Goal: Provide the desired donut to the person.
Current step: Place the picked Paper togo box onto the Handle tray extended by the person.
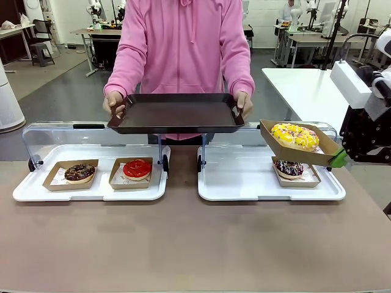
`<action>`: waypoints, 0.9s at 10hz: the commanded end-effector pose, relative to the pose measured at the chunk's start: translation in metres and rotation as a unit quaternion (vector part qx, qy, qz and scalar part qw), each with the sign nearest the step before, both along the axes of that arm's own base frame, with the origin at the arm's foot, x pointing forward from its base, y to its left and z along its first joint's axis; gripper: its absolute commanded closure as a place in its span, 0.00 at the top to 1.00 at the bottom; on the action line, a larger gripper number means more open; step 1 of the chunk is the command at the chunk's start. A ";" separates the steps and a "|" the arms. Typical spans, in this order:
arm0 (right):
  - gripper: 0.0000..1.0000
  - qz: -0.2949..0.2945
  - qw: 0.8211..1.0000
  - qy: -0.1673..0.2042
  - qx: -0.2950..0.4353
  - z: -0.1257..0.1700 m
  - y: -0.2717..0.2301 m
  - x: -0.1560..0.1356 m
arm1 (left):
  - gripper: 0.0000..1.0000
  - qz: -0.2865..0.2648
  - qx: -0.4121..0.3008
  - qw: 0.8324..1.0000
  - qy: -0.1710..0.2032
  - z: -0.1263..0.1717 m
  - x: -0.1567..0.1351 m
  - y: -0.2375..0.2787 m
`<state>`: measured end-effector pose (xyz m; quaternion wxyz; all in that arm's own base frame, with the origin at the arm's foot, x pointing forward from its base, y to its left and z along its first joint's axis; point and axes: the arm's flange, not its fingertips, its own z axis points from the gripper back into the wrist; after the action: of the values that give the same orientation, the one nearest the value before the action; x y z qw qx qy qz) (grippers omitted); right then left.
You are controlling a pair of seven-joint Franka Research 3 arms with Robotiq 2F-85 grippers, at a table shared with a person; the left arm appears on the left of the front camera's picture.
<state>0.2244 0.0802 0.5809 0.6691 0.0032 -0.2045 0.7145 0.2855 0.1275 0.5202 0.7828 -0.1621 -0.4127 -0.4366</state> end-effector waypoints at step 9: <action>0.01 -0.021 0.999 -0.020 -0.014 0.061 0.055 0.067 | 1.00 -0.008 -0.002 1.000 -0.006 -0.001 -0.001 0.003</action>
<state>0.2529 0.1049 0.6169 0.6641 -0.0174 -0.2229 0.7134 0.2855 0.1273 0.5203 0.7828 -0.1620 -0.4126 -0.4368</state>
